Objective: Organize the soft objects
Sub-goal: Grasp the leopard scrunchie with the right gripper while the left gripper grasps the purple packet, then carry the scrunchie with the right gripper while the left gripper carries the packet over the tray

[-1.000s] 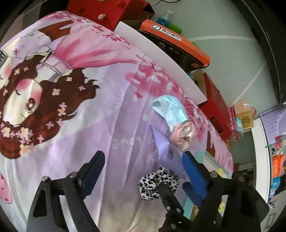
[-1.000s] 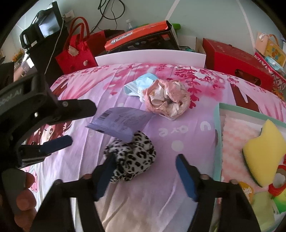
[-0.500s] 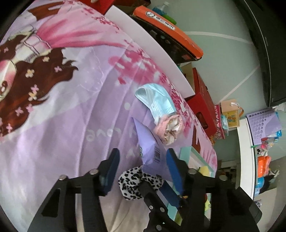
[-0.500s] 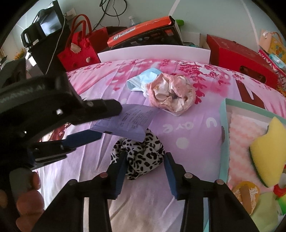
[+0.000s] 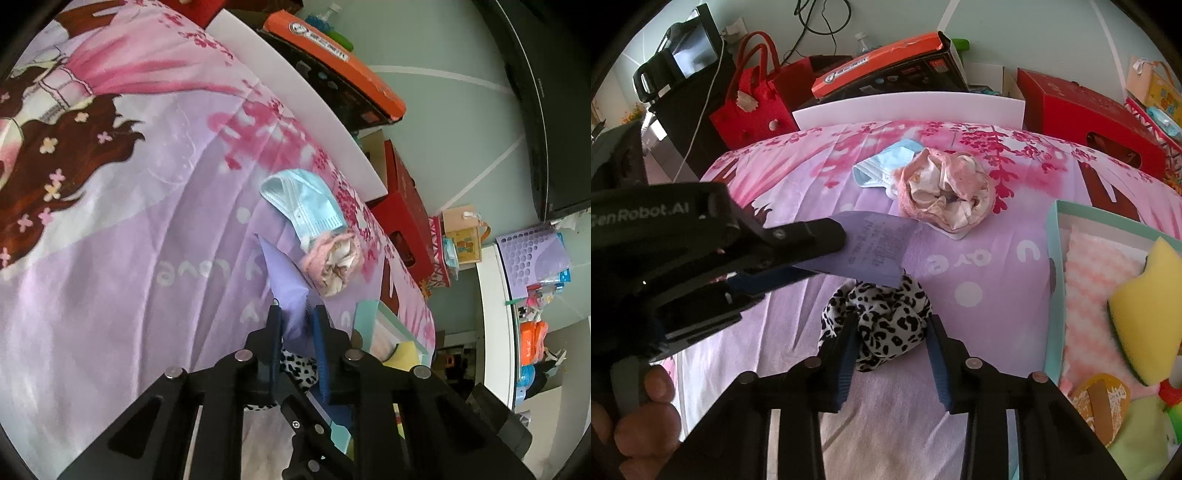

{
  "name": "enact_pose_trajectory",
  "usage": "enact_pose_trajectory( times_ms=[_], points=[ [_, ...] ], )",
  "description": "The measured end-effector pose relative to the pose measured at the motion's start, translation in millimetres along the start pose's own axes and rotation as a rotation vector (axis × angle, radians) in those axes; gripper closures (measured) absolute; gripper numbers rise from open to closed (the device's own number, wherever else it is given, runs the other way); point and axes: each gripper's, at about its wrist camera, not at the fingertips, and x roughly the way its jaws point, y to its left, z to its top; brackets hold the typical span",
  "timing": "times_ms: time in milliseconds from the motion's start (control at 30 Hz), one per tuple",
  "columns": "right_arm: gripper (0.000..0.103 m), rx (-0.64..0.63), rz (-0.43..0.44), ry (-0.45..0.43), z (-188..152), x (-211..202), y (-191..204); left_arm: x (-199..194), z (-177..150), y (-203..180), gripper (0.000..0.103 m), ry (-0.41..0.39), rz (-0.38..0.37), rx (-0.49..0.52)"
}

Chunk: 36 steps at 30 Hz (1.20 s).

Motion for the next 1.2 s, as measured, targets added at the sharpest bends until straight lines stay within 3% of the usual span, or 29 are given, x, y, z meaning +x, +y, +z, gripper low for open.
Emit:
enact_pose_trajectory(
  times_ms=[267,467,733,1000,1200],
  points=[
    [0.075,0.026,0.024,-0.006,0,-3,-3,-17,5,-1,0.088,-0.052,0.011,-0.003],
    [0.075,0.032,0.027,-0.019,0,-9,-3,-31,6,-5,0.088,-0.092,0.007,0.009],
    [0.076,0.055,0.018,-0.106,8,-44,-14,-52,5,-21,0.088,-0.153,-0.009,0.067],
    [0.076,0.122,-0.036,-0.194,14,-83,-47,-68,1,-41,0.088,-0.201,-0.03,0.143],
    [0.076,0.191,-0.157,-0.238,10,-115,-100,-70,-3,-53,0.088,-0.212,-0.049,0.183]
  ],
)
